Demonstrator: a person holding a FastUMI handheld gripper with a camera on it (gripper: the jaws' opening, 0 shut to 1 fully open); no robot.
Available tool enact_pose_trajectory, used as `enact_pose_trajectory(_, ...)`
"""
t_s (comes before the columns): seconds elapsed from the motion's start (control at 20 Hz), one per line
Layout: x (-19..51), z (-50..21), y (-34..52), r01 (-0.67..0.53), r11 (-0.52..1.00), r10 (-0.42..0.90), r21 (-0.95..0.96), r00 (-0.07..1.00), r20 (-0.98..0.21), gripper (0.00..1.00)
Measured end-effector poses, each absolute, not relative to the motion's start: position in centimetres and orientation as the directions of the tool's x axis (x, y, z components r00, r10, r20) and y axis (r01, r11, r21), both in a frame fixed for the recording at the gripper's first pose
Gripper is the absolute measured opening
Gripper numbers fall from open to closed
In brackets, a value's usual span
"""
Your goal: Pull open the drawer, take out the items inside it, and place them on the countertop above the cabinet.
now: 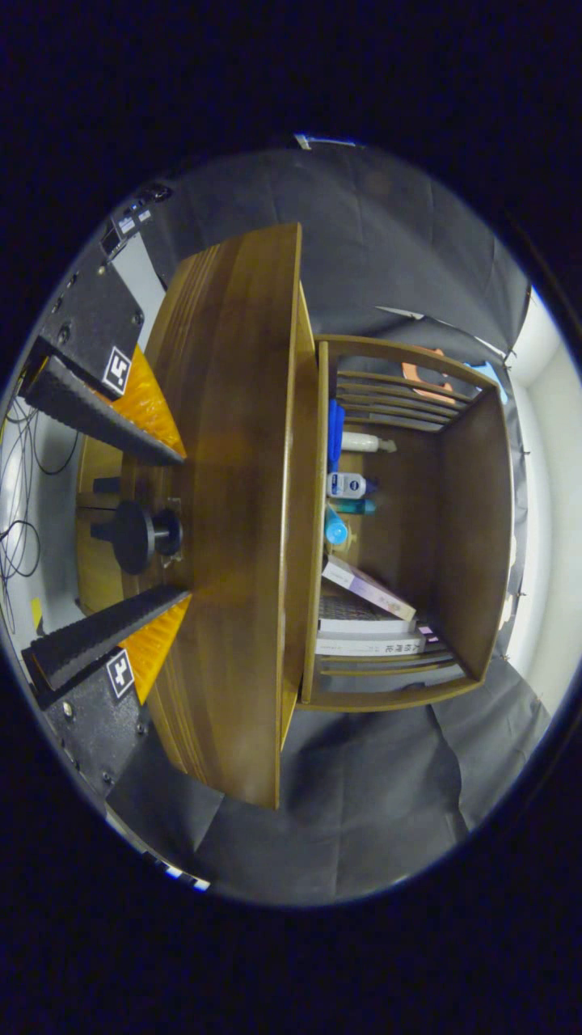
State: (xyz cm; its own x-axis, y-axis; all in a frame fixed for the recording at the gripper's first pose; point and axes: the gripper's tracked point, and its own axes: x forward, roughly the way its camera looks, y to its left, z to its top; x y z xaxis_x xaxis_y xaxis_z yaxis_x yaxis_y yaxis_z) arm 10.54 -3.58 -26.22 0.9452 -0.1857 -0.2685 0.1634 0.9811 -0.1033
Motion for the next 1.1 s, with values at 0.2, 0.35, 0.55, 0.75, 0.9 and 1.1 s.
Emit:
enact_pose_trajectory(0.2,13.2,-26.1,-3.8,0.167,0.981,-0.189,-0.101,0.943,-0.275,0.99)
enact_pose_trajectory(0.35,16.2,-25.7,-4.1,0.175,0.979,-0.197,-0.103,0.941,-0.275,0.99)
enact_pose_trajectory(0.55,19.8,-26.1,-4.2,0.189,0.977,-0.21,-0.099,0.933,-0.293,0.99)
enact_pose_trajectory(0.75,23.1,-25.9,-4.8,0.194,0.974,-0.219,-0.113,0.934,-0.283,0.99)
enact_pose_trajectory(0.9,25.7,-26.1,-5.2,0.193,0.974,-0.22,-0.12,0.933,-0.284,0.99)
enact_pose_trajectory(1.1,27.3,-25.9,-5.4,0.186,0.971,-0.221,-0.149,0.936,-0.275,0.99)
